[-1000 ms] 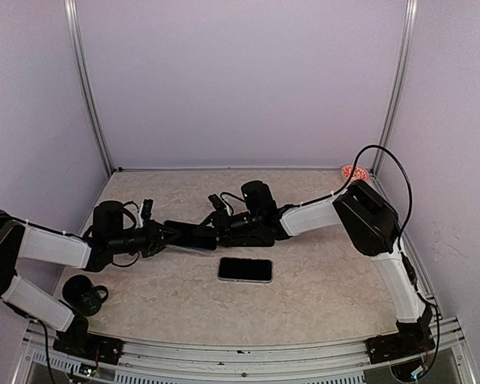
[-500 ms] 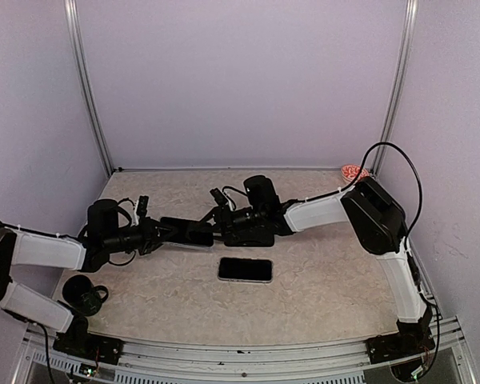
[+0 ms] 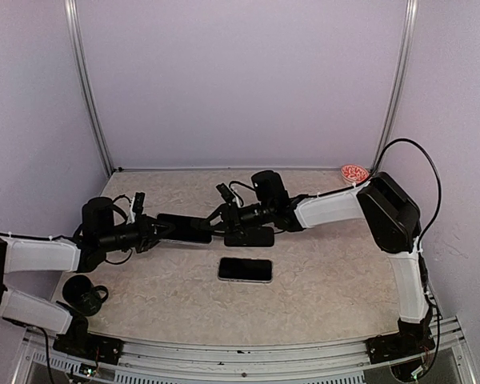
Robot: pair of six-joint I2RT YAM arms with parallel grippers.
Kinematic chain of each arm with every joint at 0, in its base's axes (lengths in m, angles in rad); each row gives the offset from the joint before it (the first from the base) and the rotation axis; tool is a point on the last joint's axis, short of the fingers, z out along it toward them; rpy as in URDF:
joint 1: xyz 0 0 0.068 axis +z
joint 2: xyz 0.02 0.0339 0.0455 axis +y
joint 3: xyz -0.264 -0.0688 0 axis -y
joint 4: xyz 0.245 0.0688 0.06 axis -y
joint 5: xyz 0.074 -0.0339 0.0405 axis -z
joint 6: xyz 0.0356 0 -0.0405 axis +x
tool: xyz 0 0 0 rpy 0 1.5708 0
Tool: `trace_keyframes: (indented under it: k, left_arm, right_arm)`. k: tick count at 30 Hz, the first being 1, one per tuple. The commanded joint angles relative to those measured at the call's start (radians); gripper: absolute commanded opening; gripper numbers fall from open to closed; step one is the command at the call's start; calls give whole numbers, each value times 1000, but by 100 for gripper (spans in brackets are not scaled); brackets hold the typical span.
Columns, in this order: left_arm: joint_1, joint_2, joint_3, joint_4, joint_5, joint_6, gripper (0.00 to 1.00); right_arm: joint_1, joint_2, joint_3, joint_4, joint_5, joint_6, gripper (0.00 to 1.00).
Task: Put the phone into the phone case
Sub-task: Pick up the phone with the phone case from the center of the board, then press the bottom corners of the phone case.
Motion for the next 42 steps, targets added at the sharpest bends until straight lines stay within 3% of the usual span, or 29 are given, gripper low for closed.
trace_keyframes:
  k: [1,11,24,32,42]
  left_arm:
    - [10,-55,20,65,48,12,0]
    - [6,-117,38,101,119,26,0]
    - [-82,-149,85,166,205,62,0]
    - [-100,-133,97,199,219,55,0]
    - [-112,-126,93,248,230,41,0]
  right_arm:
    - [-33,-85,-61,-53,13,-67,66]
    - [-64,-208,-150,-102,-29,-190,68]
    - [-64,-268,-225,95,-213,-121,68]
    - [-64,-286,-302,387,-332,23,66]
    - [-52,-221,-339,785,-412,290,50]
